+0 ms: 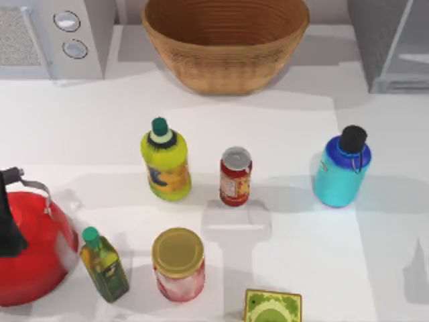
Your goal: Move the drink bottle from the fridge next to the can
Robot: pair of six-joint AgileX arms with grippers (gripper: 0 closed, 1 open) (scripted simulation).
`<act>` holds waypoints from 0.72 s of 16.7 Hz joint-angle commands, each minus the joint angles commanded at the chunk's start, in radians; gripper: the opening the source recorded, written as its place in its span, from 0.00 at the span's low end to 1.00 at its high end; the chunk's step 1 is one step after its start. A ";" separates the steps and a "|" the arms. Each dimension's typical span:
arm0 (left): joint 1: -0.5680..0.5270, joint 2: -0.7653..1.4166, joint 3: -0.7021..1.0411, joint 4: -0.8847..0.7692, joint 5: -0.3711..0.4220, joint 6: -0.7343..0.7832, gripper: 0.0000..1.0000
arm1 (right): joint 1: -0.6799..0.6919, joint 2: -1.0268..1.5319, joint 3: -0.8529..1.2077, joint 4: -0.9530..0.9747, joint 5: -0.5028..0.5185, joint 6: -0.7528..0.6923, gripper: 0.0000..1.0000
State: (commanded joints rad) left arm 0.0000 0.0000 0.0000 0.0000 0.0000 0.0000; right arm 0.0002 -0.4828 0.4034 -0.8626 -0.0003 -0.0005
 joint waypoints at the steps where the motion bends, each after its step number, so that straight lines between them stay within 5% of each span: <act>1: 0.000 0.000 0.000 0.000 0.000 0.000 1.00 | 0.000 -0.047 0.039 -0.096 0.000 -0.001 1.00; 7: 0.000 0.000 0.000 0.000 0.000 0.000 1.00 | -0.003 -0.270 0.221 -0.524 0.000 -0.008 1.00; 12: 0.000 0.000 0.000 0.000 0.000 0.000 1.00 | -0.004 -0.320 0.263 -0.604 0.000 -0.011 1.00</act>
State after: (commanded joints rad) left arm 0.0000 0.0000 0.0000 0.0000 0.0000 0.0000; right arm -0.0038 -0.8026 0.6660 -1.4664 -0.0003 -0.0112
